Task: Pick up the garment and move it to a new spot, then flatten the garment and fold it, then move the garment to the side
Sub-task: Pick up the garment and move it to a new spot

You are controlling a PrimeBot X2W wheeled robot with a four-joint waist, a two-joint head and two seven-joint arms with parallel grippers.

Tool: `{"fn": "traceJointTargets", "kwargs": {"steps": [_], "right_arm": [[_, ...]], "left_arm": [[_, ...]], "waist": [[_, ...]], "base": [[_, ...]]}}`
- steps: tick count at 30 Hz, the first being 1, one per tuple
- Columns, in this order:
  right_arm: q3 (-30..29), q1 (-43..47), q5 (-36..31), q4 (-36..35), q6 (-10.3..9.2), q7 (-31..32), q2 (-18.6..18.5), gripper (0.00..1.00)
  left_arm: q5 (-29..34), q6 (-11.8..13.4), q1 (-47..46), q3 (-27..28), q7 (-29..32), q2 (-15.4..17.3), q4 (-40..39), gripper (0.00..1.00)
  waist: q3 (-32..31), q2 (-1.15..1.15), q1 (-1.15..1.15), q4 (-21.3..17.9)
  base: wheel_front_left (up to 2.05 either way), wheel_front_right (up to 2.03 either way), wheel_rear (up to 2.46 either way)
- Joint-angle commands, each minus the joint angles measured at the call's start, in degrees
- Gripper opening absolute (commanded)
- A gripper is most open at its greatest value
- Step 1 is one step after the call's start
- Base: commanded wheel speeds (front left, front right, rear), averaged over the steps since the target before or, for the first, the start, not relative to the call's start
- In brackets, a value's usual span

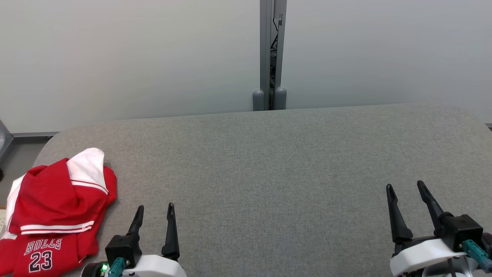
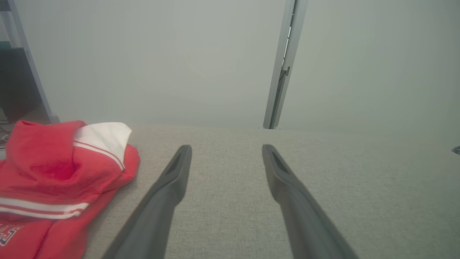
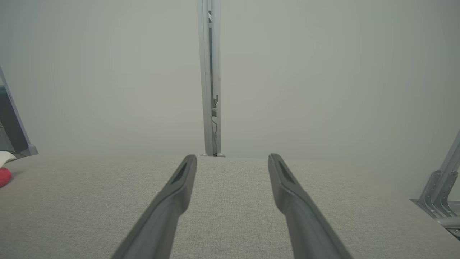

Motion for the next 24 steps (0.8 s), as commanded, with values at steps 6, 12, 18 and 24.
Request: {"fn": "traceJointTargets", "kwargs": {"steps": [6,12,18,24], "right_arm": [[-0.37,-0.62,0.26,0.22,0.11,-0.10,-0.47,1.00],[-0.03,-0.41,0.65,-0.09,0.11,-0.10,-0.46,1.00],[0.46,0.34,0.60,-0.35,0.11,-0.10,-0.46,1.00],[1.01,0.78,1.33,-1.14,0.11,-0.10,-0.46,1.00]], "left_arm": [[0.06,0.07,-0.27,0.38,-0.21,0.18,0.29,1.00],[0.02,0.05,-0.52,0.34,-0.21,0.20,0.27,1.00],[0.38,0.06,-1.02,0.68,-0.21,0.18,-0.76,1.00],[1.33,-0.64,-1.23,1.32,-0.21,0.19,-1.35,1.00]], "waist": [[0.14,0.00,0.00,0.26],[0.31,0.00,0.00,1.42],[0.97,0.00,0.00,4.99],[2.06,0.00,0.00,9.66]], "base": [[0.00,0.00,0.00],[0.00,0.00,0.00],[0.00,0.00,0.00],[0.00,0.00,0.00]]}}
